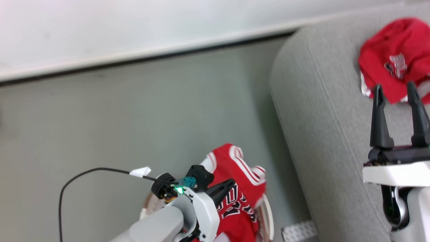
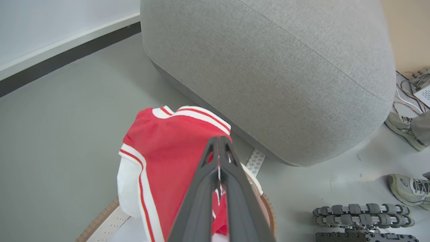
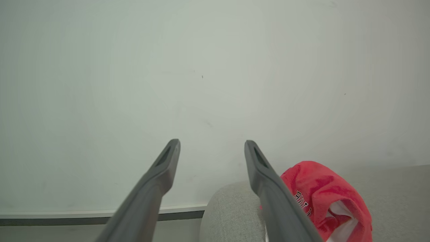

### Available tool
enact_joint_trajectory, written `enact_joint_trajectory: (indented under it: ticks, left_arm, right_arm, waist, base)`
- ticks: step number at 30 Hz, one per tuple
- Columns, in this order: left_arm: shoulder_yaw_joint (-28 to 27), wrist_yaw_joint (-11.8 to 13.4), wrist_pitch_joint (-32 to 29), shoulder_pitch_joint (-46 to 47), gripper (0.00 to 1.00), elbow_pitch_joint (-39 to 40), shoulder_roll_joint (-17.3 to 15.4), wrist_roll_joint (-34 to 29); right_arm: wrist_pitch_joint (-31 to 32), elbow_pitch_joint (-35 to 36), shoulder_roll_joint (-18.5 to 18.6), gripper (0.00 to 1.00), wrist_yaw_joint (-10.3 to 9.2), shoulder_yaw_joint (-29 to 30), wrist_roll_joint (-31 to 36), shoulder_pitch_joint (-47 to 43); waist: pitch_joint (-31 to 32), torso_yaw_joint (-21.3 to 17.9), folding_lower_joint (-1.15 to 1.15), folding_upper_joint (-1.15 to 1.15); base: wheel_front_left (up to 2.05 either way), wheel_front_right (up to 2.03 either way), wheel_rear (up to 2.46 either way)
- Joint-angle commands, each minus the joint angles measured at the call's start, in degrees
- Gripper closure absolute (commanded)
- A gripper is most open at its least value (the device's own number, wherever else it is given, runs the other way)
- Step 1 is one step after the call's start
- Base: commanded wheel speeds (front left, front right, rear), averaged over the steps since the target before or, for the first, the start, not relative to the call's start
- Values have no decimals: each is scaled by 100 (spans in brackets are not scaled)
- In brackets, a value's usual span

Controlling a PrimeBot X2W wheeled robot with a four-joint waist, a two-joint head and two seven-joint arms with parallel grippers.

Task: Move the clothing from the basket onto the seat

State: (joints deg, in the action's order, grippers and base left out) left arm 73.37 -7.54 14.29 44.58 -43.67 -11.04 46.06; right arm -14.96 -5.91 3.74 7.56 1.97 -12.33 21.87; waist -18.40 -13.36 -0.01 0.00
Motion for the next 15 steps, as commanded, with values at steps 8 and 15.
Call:
enact_joint_trajectory:
  ticks: [8, 15]
  left_arm:
    - [-337, 5, 83, -112, 100, 256, 14, 32]
    - [-766, 5, 84, -393, 66, 611, -95, -239]
  right_arm:
    - [-15, -234, 176, 0, -14, -48, -201, -416]
    - [-15, -338, 276, 0, -14, -39, -323, -650]
  waist:
    - [894, 500, 1, 0]
    - [1238, 671, 1, 0]
  base:
    - [0, 0, 0]
    - [0, 0, 0]
